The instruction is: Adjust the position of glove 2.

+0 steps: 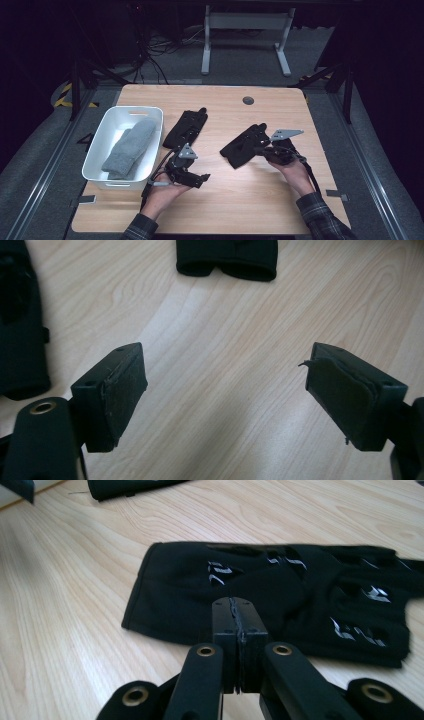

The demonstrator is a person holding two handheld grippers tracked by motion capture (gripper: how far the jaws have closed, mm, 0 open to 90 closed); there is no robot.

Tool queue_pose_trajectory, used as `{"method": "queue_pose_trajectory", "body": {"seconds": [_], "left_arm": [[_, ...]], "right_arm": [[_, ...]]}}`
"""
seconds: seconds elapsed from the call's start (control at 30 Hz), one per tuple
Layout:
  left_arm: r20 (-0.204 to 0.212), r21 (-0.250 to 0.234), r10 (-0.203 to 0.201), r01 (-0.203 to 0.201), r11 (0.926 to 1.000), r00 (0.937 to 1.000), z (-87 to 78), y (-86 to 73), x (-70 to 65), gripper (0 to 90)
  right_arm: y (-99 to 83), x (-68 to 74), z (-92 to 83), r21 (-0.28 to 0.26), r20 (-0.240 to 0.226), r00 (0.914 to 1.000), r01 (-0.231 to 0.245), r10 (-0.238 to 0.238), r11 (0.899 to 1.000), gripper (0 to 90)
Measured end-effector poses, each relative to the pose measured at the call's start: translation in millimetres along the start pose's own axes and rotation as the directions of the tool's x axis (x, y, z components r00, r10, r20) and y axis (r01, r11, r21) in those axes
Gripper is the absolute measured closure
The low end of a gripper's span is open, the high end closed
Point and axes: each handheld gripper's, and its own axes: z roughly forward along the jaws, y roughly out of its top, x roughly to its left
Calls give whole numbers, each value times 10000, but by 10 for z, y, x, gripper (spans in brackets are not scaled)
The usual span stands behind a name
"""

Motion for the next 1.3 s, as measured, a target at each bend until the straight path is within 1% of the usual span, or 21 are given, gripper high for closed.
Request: {"method": "queue_pose_trajectory", "body": {"seconds": [0.07, 0.1, 0.17, 0.23, 0.27, 0.33, 0.4, 0.43, 0.5, 0.53, 0.6, 0.63, 0.77, 0.83, 0.93, 0.97, 1.0, 1.1, 1.13, 1.17, 1.3], "left_arm": [[-27, 71, 10, -10, 10000, 10000, 33, -25, 4, 172], [-131, 237, 55, -52, 9997, 9999, 63, -42, 8, 169], [-245, 329, 128, -120, 9994, 9996, 112, -72, 19, 165], [-78, 142, -74, 75, 9999, 9999, 147, -106, 28, 154], [-90, 142, 21, -20, 9999, 10000, 160, -115, 24, 154], [-367, 351, 267, -254, 9991, 9990, 186, -132, 10, 149], [-285, 436, 299, -287, 9986, 9991, 221, -157, 28, 145], [-210, 449, 242, -232, 9987, 9995, 237, -174, 36, 145], [-321, 494, 472, -456, 9977, 9984, 249, -190, 32, 130], [-443, 558, 583, -558, 9969, 9973, 249, -193, 23, 131], [-603, 574, 867, -833, 9949, 9944, 259, -210, 6, 129], [-574, 452, 925, -899, 9949, 9941, 263, -225, 5, 122], [-510, 27, 915, -915, 9958, 9945, 261, -283, 18, 109], [-630, 30, 835, -835, 9965, 9945, 262, -288, 3, 104], [-767, 60, 747, -745, 9972, 9942, 262, -289, -10, 94], [-770, 70, 752, -749, 9972, 9942, 262, -289, -10, 91], [-765, 72, 755, -752, 9971, 9942, 262, -289, -9, 91], [-739, 84, 749, -745, 9972, 9944, 261, -289, -9, 90], [-710, 94, 762, -757, 9971, 9946, 261, -290, -8, 84], [-710, 94, 762, -757, 9971, 9946, 261, -290, -8, 84], [-650, 76, 793, -789, 9969, 9947, 254, -301, -16, 84]], "right_arm": [[17, 4, 37, -73, -80, 10000, 26, -27, 10000, 900], [30, 3, 75, -51, -140, 9999, 21, -22, 10000, 900], [51, 9, 151, 199, -113, 9998, 137, -135, 9997, 900], [60, -1, 222, 373, -85, 9998, 185, -182, 9991, 900], [60, -1, 222, 373, -85, 9998, 185, -182, 9991, 900], [47, -9, 258, 480, -83, 9998, 206, -203, 9986, 900], [12, -23, 295, 849, -125, 9997, 233, -223, 9961, 900], [12, -23, 295, 849, -125, 9997, 233, -223, 9961, 900], [-15, -24, 318, 1145, -93, 9996, 288, -279, 9930, 900], [-23, -22, 313, 1130, -119, 9996, 278, -266, 9932, 900], [-33, -17, 291, 1227, -192, 9993, 327, -305, 9919, 900], [-44, -14, 275, 1269, -215, 9993, 328, -303, 9914, 900], [-116, 1, 170, 1432, -277, 9992, 338, -301, 9891, 900], [-191, 26, 70, 1580, -369, 9988, 369, -314, 9868, 900], [-234, 47, 8, 1662, -339, 9987, 435, -384, 9851, 900], [-287, 61, -51, 1658, -395, 9984, 464, -403, 9851, 900], [-287, 61, -51, 1658, -395, 9984, 464, -403, 9851, 900], [-369, 85, -145, 1672, -468, 9983, 426, -353, 9850, 900], [-423, 100, -210, 1695, -489, 9982, 413, -334, 9847, 900], [-423, 100, -210, 1695, -489, 9982, 413, -334, 9847, 900], [-530, 116, -339, 1716, -499, 9984, 361, -279, 9845, 900]]}}
